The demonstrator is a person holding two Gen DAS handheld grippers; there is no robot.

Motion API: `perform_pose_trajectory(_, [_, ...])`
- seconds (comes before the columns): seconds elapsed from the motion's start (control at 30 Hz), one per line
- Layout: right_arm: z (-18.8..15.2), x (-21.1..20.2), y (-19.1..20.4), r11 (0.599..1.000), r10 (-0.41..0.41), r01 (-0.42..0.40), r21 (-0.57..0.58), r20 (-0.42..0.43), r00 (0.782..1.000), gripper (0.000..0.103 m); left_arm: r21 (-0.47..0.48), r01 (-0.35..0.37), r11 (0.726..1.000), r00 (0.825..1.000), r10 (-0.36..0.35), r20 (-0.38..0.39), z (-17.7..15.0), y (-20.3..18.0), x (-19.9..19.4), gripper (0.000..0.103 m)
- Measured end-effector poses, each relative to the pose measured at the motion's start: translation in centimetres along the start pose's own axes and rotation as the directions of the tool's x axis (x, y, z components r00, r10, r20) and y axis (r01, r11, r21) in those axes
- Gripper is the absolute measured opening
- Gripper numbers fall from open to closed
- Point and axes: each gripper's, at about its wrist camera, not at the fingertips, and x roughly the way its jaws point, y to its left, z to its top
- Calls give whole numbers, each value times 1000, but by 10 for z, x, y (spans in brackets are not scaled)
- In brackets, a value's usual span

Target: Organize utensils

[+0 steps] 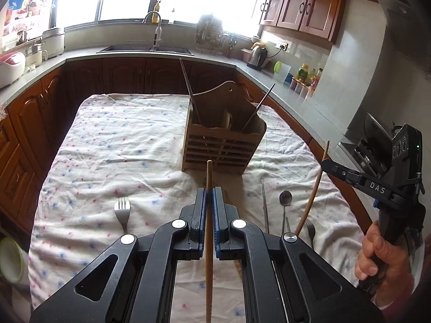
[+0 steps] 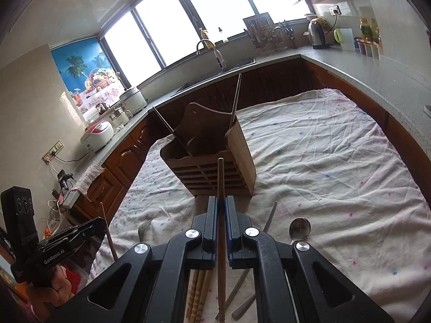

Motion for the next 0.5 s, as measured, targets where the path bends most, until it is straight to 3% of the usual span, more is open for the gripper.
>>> perform_pose_trajectory(0.5, [20, -29, 18, 999, 15, -10, -54, 101, 995, 5, -9, 11, 1000, 996, -10, 90, 14, -2, -25, 3])
